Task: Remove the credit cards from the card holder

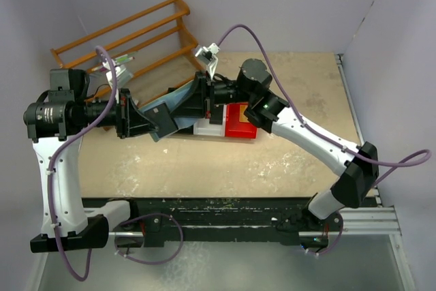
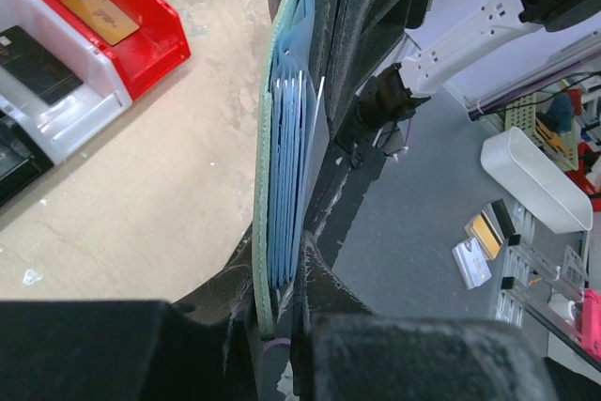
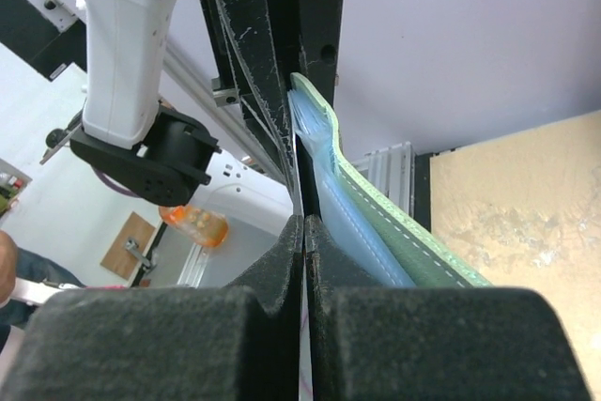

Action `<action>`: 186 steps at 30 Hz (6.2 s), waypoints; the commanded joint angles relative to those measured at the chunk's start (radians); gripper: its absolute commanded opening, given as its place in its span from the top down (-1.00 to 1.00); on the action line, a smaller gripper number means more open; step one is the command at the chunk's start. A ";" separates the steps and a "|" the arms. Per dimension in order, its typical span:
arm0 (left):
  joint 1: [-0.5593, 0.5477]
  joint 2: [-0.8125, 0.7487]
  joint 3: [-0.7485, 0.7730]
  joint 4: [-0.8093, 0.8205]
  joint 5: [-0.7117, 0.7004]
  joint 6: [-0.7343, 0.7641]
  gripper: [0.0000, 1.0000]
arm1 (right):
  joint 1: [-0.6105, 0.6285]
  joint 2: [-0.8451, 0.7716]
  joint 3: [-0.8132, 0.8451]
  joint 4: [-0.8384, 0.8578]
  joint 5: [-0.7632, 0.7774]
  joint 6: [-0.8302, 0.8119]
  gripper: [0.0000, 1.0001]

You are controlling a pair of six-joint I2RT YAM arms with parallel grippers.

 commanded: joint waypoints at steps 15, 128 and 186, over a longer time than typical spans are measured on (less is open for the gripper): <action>-0.005 0.017 0.053 -0.005 0.108 0.044 0.90 | -0.023 -0.075 -0.001 -0.019 -0.015 -0.032 0.86; -0.005 0.016 0.072 -0.035 0.241 0.064 0.89 | -0.022 -0.029 -0.048 0.192 -0.037 0.121 0.30; -0.005 0.005 0.094 -0.035 0.225 0.064 0.86 | 0.057 0.022 0.076 0.032 0.014 0.031 0.42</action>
